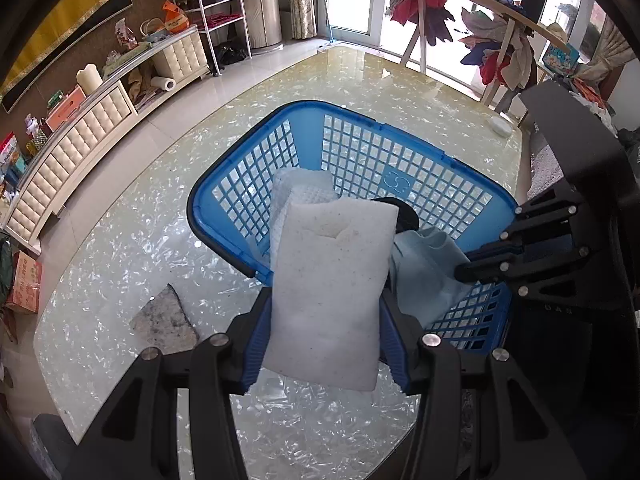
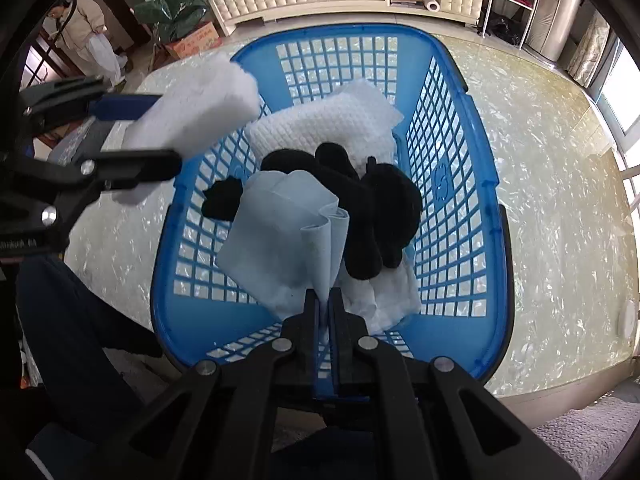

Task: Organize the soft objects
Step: 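Release the blue cloth into the basket with the right tool while the left tool holds the foam pad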

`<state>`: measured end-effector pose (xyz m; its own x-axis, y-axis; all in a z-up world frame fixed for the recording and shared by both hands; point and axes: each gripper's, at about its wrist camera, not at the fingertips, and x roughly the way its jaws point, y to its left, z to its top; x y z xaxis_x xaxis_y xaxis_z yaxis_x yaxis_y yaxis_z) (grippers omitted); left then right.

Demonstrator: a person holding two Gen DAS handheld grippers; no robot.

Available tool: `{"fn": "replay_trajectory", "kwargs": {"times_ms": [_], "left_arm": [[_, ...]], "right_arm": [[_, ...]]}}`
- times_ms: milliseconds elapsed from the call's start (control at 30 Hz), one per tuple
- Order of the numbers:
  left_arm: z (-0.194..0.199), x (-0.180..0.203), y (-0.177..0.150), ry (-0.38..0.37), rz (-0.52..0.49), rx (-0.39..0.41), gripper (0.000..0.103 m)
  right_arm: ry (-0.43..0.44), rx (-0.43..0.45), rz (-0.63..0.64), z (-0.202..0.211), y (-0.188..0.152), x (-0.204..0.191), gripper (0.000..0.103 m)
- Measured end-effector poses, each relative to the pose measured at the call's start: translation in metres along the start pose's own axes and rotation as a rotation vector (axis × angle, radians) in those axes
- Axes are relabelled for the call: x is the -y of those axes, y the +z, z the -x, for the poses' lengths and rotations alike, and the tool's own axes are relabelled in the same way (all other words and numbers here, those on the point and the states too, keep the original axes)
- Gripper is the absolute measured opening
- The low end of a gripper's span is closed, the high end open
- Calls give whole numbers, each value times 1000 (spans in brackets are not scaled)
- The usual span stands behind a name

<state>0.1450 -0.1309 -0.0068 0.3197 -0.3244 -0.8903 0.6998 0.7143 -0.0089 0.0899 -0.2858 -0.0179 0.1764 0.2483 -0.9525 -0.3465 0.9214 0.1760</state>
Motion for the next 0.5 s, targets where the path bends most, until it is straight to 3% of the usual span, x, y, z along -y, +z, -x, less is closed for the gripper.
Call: {"fn": "replay_trajectory", "kwargs": {"times_ms": [67, 167, 300, 400, 467, 500], "left_arm": [[1, 1, 1, -3, 2, 2, 48], [3, 4, 2, -4, -4, 5, 48], [6, 10, 1, -1, -11, 9, 48], [10, 11, -2, 3, -14, 12, 48], [12, 11, -3, 7, -13, 16, 48], [13, 11, -4, 9, -13, 17, 48]], "right_arm": [[3, -15, 16, 1, -3, -2, 4], [-12, -11, 21, 3, -6, -2, 15], [-42, 10, 13, 11, -9, -5, 41], [-59, 23, 17, 15, -9, -5, 48], [-60, 31, 14, 17, -9, -5, 62], [-67, 40, 12, 20, -10, -5, 74]]}}
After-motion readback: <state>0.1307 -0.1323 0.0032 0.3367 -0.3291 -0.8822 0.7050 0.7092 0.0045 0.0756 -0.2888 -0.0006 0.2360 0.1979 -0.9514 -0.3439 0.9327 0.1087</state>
